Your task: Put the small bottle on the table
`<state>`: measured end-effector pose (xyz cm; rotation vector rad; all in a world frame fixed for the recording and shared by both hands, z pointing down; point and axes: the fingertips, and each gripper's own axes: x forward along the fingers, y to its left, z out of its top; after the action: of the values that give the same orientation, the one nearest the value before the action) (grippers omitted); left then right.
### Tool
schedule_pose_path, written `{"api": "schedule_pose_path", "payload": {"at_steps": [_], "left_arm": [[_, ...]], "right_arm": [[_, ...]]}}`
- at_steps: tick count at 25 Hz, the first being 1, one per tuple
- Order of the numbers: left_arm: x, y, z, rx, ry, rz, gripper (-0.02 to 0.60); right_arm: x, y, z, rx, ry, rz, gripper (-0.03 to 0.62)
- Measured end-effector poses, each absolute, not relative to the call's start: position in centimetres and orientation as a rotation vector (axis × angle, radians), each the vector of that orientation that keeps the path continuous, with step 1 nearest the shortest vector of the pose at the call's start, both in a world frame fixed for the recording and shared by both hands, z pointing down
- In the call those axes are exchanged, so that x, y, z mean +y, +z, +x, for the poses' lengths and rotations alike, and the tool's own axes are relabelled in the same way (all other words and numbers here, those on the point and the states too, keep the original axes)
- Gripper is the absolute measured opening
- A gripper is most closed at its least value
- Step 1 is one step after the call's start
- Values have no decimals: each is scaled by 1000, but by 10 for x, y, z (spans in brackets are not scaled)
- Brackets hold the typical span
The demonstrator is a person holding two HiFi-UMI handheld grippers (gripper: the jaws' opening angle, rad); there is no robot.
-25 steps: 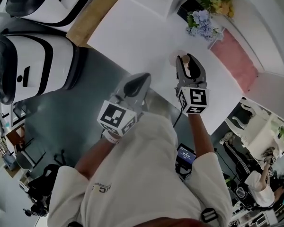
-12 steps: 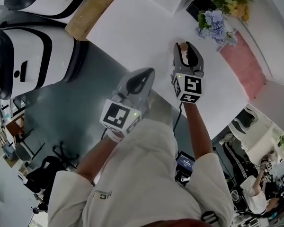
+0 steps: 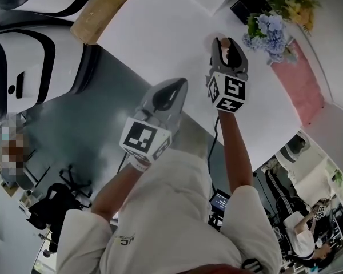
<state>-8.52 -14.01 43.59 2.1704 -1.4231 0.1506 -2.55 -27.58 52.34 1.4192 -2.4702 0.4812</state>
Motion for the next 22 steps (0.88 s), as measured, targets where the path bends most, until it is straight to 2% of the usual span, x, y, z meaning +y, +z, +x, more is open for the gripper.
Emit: {"api": "schedule_pose_path", "payload": {"at_steps": [22], "left_arm": [[-149,477,-131,-1458,162,2059,2]], "right_arm": [[-347,580,-44,-2300,431,1543,143]]}}
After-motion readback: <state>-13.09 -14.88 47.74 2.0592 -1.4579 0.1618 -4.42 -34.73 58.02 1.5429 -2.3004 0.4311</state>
